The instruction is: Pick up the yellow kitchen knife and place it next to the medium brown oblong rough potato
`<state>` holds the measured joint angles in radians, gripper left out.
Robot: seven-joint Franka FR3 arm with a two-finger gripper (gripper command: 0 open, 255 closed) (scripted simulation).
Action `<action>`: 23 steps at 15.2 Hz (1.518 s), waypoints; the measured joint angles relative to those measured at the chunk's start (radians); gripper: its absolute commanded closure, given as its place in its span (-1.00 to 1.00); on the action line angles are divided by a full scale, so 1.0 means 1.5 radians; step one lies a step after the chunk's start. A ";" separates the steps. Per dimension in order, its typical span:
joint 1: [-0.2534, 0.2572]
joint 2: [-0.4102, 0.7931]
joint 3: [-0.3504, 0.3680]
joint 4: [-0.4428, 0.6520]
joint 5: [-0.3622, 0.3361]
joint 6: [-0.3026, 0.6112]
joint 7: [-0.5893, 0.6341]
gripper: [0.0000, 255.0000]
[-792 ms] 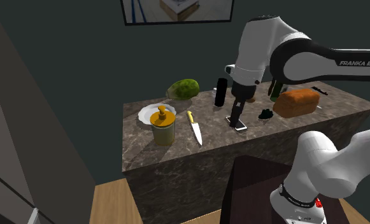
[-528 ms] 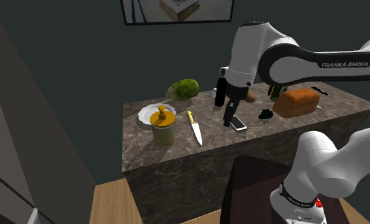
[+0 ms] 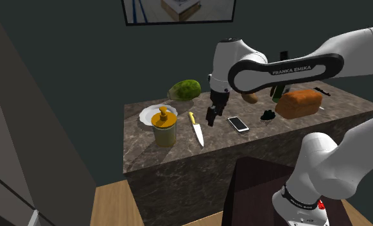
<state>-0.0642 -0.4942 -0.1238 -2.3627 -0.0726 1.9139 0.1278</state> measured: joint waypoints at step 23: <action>-0.073 0.455 -0.096 0.216 0.102 0.247 -0.026 -1.00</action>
<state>-0.1734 0.1889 -0.2680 -2.0387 0.0808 2.2839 0.0895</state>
